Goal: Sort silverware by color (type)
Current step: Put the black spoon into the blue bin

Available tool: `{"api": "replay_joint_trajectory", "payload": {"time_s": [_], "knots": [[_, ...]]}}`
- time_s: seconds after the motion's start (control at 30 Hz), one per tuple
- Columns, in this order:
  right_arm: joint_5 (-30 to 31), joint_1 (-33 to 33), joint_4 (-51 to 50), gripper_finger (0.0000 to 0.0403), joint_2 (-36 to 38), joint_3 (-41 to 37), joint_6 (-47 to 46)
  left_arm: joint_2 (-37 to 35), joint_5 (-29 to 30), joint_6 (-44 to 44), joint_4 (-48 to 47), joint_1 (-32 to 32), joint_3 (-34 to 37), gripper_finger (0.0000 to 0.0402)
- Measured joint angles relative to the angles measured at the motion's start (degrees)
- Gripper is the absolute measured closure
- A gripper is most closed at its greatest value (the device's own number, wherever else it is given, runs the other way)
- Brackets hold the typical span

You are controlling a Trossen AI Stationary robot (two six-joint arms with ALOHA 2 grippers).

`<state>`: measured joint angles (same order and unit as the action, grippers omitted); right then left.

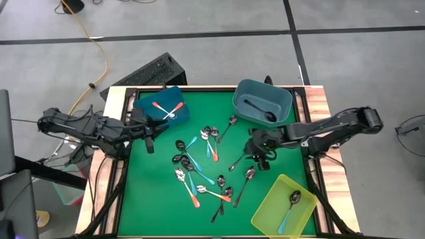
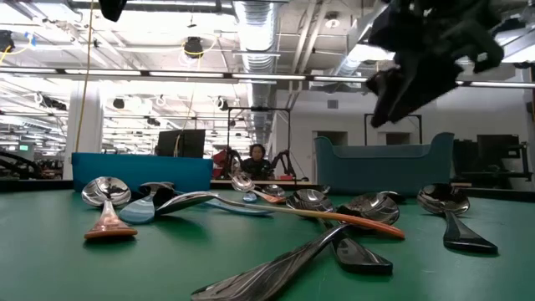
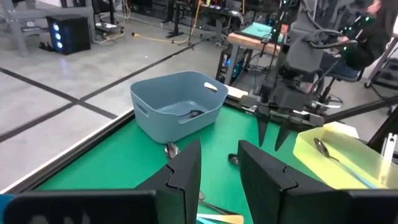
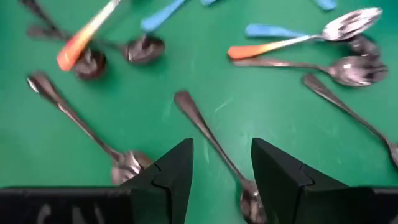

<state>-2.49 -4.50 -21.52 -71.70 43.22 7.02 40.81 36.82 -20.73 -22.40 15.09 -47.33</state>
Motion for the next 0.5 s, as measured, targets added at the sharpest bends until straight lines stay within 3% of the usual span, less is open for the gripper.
{"api": "replay_joint_trajectory", "payload": {"time_s": [0.23,0.5], "knots": [[-2.32,1.67,-0.23,0.0228,-6.80,-0.02,12.33,0.57,0.29,0.01,-0.05,-0.02,0.00,0.0311],[-3.59,2.08,1.36,0.0228,-14.68,0.85,17.22,0.57,1.49,0.02,-0.16,-0.02,0.00,0.0311]]}}
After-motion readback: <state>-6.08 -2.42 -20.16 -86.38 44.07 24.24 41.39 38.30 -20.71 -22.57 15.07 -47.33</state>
